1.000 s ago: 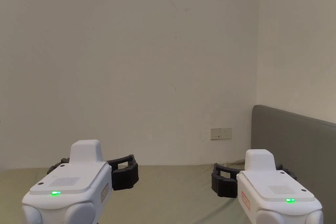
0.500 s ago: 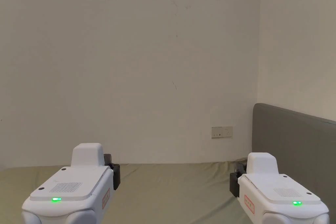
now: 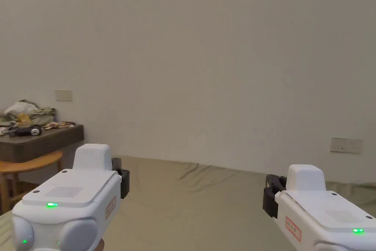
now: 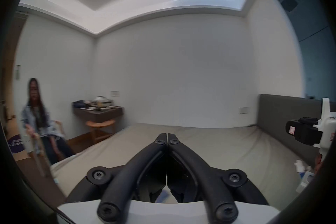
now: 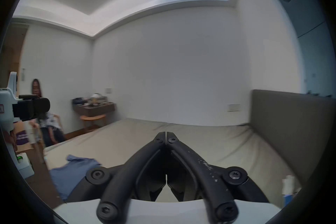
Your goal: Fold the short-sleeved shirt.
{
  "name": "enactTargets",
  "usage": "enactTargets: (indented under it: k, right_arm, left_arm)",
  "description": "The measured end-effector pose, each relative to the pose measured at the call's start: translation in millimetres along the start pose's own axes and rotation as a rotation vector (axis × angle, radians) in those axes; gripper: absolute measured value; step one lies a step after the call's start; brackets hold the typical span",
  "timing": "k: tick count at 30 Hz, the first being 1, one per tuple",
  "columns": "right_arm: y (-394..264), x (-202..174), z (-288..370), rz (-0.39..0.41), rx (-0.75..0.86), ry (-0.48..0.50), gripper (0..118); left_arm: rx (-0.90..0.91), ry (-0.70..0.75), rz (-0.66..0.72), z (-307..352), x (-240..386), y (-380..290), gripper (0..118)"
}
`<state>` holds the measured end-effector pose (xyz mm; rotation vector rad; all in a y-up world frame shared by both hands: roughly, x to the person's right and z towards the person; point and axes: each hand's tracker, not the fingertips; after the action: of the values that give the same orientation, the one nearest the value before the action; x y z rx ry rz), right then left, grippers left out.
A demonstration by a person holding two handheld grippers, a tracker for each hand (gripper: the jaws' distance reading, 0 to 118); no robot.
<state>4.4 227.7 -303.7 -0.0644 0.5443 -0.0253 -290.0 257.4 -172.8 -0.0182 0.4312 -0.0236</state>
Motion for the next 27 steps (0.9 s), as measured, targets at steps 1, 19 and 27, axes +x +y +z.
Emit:
enactTargets:
  k: [1,19,27]
  right_arm:
    - [-1,-19,-9,0.002,-0.003,0.051,0]
    - [-56,-231,-122,0.107,-0.154,0.544,1]
    - [-111,-202,-188,0.129,-0.279,0.481,1]
  left_arm:
    - [0.005,0.066,-0.002,7,-24,-2,0]
    - [-0.371,0.359,0.076,28,-243,-95,0]
    - [-0.800,-0.072,0.200,-204,-218,-239,76]
